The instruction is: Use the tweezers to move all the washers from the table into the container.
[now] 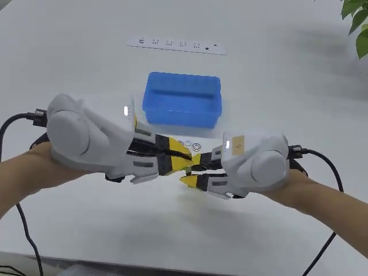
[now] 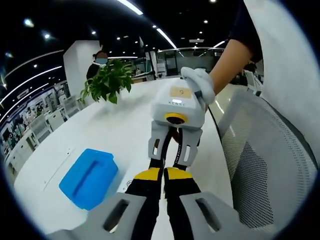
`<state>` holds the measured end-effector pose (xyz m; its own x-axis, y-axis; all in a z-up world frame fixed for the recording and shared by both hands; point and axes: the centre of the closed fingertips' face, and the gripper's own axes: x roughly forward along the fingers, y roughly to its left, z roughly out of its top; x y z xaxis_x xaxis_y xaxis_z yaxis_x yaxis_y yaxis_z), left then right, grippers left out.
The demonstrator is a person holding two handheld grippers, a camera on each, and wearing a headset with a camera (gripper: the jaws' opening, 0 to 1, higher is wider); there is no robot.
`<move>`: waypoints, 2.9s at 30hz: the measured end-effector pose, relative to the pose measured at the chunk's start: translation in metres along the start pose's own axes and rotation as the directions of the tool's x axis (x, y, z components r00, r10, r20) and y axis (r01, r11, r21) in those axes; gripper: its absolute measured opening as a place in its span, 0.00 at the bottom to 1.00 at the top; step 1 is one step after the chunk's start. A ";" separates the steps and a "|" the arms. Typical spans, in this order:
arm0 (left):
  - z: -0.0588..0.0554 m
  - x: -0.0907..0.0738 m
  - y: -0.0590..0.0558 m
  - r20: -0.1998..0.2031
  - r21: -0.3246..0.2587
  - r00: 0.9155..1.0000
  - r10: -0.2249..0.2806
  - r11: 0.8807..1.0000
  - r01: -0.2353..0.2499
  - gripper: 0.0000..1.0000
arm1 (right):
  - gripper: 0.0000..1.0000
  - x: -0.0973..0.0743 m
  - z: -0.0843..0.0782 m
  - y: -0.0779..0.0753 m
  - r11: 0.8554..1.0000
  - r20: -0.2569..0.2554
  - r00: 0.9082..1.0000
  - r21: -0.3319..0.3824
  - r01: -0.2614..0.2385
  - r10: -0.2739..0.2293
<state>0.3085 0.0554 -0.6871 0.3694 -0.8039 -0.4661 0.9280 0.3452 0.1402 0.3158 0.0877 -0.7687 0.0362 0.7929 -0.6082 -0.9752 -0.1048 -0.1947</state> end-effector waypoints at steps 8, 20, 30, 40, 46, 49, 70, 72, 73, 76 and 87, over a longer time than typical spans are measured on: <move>-0.009 -0.009 0.010 -0.004 -0.014 1.000 0.020 1.000 -0.020 0.05 | 0.22 0.003 -0.003 -0.005 1.000 -0.014 1.000 0.016 0.018 -0.017; -0.025 -0.025 0.044 -0.031 0.027 0.997 0.073 0.997 -0.072 0.05 | 0.31 0.000 -0.030 -0.015 0.995 -0.114 0.992 0.079 0.067 -0.058; -0.028 -0.012 0.057 -0.022 0.035 0.999 0.049 0.998 -0.048 0.05 | 0.32 -0.002 -0.033 -0.025 0.983 -0.124 0.990 0.167 0.081 -0.061; -0.030 -0.007 0.060 -0.010 0.020 0.999 0.039 0.999 -0.039 0.06 | 0.31 0.002 -0.035 -0.016 0.980 -0.129 0.991 0.192 0.057 -0.032; -0.034 -0.004 0.060 -0.015 0.020 0.999 0.034 0.999 -0.034 0.06 | 0.30 0.005 -0.033 -0.015 0.979 -0.126 0.992 0.196 0.055 -0.031; -0.034 -0.004 0.057 -0.002 0.003 1.000 0.014 1.000 -0.014 0.06 | 0.29 0.004 -0.032 -0.017 0.979 -0.121 0.992 0.195 0.060 -0.037; -0.028 -0.001 0.056 0.009 0.012 1.000 0.010 1.000 -0.010 0.06 | 0.29 0.001 -0.034 -0.020 0.970 -0.107 0.993 0.231 0.075 -0.051; -0.028 -0.001 0.056 0.009 0.008 1.000 0.007 1.000 -0.007 0.06 | 0.28 0.000 -0.034 -0.021 0.970 -0.106 0.993 0.230 0.083 -0.060; -0.029 -0.001 0.056 0.008 0.006 1.000 0.006 1.000 -0.006 0.06 | 0.28 0.000 -0.034 -0.020 0.968 -0.103 0.993 0.237 0.083 -0.060; -0.030 0.001 0.055 0.004 0.006 1.000 0.003 1.000 -0.003 0.06 | 0.28 0.000 -0.034 -0.020 0.966 -0.103 0.993 0.246 0.082 -0.058; -0.031 0.000 0.054 0.018 -0.032 0.999 -0.028 0.999 0.029 0.06 | 0.28 0.005 -0.028 -0.023 0.965 -0.089 0.995 0.255 0.067 -0.046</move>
<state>0.3565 0.0893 -0.7067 0.3441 -0.8217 -0.4543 0.9361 0.3375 0.0985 0.3447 0.0767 -0.7890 0.1004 0.7404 -0.6646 -0.9939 0.1054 -0.0328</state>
